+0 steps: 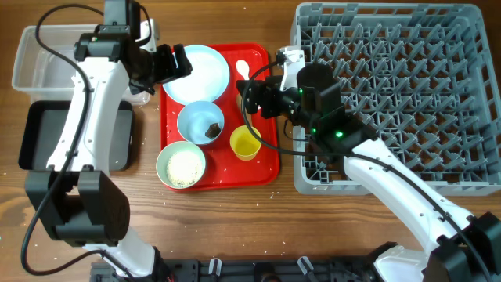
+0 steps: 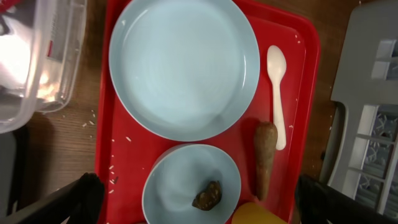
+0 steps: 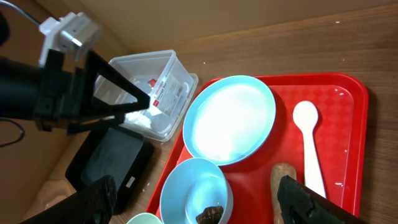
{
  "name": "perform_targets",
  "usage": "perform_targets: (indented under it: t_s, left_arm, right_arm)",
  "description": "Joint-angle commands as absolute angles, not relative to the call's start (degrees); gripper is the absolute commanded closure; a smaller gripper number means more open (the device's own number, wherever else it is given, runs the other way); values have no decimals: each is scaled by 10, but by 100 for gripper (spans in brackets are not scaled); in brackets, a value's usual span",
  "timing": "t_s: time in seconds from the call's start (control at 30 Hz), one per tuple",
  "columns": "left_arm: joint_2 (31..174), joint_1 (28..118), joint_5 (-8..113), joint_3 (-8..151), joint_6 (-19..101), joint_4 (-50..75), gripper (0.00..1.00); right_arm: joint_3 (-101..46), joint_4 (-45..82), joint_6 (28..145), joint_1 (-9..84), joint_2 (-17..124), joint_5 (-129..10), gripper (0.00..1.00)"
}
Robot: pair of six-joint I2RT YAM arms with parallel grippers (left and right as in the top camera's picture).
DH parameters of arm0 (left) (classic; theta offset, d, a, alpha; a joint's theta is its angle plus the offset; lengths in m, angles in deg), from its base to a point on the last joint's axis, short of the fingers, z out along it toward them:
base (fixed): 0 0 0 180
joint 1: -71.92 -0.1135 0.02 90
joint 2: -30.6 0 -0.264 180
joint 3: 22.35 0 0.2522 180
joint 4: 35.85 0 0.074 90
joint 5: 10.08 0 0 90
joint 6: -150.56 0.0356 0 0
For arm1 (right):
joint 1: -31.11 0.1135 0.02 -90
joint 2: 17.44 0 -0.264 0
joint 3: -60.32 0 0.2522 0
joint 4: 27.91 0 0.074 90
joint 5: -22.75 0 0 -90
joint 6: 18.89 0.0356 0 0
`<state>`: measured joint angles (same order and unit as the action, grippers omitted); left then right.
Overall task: Sort waste into correct bins and load items into the dishwasher rack
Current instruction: 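Reach the left gripper to the light-blue bowl and grasp its rim, then lift the light-blue bowl and tip the brown scrap onto the black tray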
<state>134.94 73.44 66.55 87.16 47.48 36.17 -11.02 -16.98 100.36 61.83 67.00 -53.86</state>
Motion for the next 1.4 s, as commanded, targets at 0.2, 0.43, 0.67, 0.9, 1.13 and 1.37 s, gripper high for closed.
perform_targets:
  t_s: [0.2, 0.43, 0.67, 0.9, 1.13, 1.37]
  left_arm:
    - [1323, 831, 742, 881, 590, 334, 6]
    - [1365, 879, 773, 881, 595, 289, 11]
    - [1319, 829, 681, 882, 520, 310, 15]
    - [1335, 922, 734, 776, 376, 330, 34]
    - [1357, 954, 781, 634, 296, 170, 51]
    - [1383, 963, 782, 589, 297, 92, 64]
  right_arm:
    - [-119, -69, 996, 531, 559, -559, 12]
    - [-119, 2, 982, 487, 515, -558, 12]
    - [-119, -37, 1004, 568, 614, -539, 12]
    - [-119, 68, 991, 435, 536, -557, 9]
    - [-119, 181, 930, 348, 467, -557, 8]
    - [-119, 205, 921, 348, 470, -559, 9]
